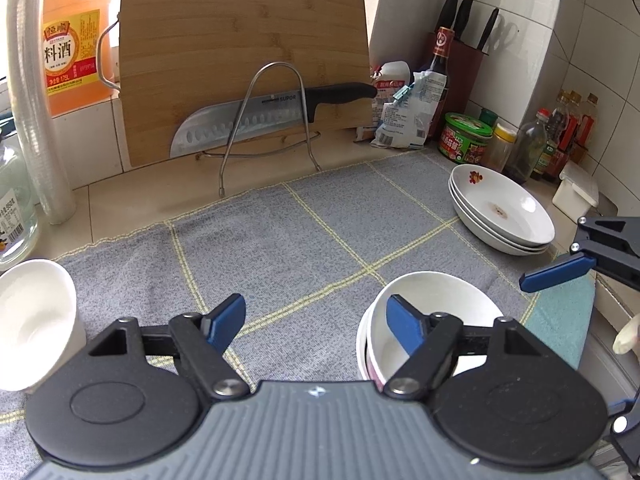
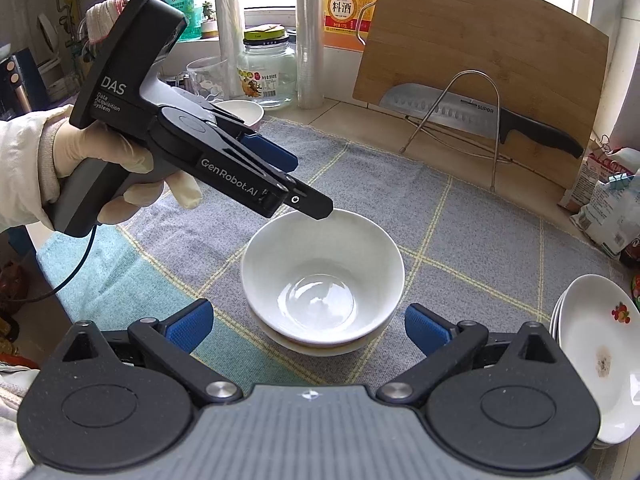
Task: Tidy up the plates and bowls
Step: 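Move both grippers toward the pink-flower white bowl by the glass jar, then close the right gripper on the rim of the pink-flower bowl, then lift the pink-flower bowl with the right gripper toward the nested white bowls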
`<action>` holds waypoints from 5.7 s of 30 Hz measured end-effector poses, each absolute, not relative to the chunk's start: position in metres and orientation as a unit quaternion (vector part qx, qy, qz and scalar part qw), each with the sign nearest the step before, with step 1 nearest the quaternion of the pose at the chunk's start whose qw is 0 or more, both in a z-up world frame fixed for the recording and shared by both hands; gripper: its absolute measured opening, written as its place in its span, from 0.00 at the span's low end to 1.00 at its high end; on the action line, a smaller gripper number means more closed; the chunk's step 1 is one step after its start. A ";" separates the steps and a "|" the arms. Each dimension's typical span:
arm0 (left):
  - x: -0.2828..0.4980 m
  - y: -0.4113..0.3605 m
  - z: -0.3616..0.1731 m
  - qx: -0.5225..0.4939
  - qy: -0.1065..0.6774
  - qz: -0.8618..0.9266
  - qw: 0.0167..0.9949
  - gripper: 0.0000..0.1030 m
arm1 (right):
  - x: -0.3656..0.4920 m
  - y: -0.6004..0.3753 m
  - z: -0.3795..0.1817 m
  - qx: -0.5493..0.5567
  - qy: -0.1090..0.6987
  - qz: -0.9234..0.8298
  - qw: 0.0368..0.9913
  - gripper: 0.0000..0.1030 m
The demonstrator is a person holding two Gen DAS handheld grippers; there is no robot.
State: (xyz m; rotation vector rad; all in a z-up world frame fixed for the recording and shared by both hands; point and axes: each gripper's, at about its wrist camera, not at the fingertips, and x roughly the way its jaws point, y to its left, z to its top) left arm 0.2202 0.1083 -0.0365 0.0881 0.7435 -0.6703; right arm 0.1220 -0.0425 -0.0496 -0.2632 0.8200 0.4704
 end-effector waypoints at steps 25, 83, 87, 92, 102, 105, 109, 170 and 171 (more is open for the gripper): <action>0.186 0.247 -0.077 0.035 0.339 -0.086 0.936 0.92 | 0.225 0.090 -0.037 -0.155 0.365 0.323 0.859 1.00; 0.243 0.247 -0.103 0.058 0.321 -0.114 0.938 0.94 | 0.367 0.147 -0.092 -0.087 0.468 0.373 0.797 1.00; 0.247 0.245 -0.100 0.064 0.312 -0.116 0.941 0.94 | 0.379 0.154 -0.095 -0.085 0.468 0.376 0.795 1.00; 0.253 0.246 -0.099 0.065 0.306 -0.118 0.943 0.94 | 0.385 0.161 -0.097 -0.090 0.464 0.383 0.794 1.00; 0.257 0.247 -0.096 0.058 0.296 -0.118 0.946 0.89 | 0.392 0.170 -0.099 -0.090 0.463 0.400 0.786 0.85; 0.257 0.249 -0.096 0.054 0.297 -0.118 0.946 0.88 | 0.392 0.171 -0.100 -0.092 0.463 0.401 0.785 0.82; 0.257 0.248 -0.096 0.056 0.297 -0.116 0.946 0.88 | 0.394 0.169 -0.100 -0.087 0.465 0.401 0.784 0.82; 0.146 0.193 -0.025 0.088 0.303 -0.192 0.929 0.89 | 0.255 0.093 -0.037 -0.038 0.438 0.380 0.814 0.83; 0.144 0.191 -0.025 0.089 0.302 -0.195 0.929 0.89 | 0.252 0.090 -0.036 -0.038 0.438 0.378 0.815 0.83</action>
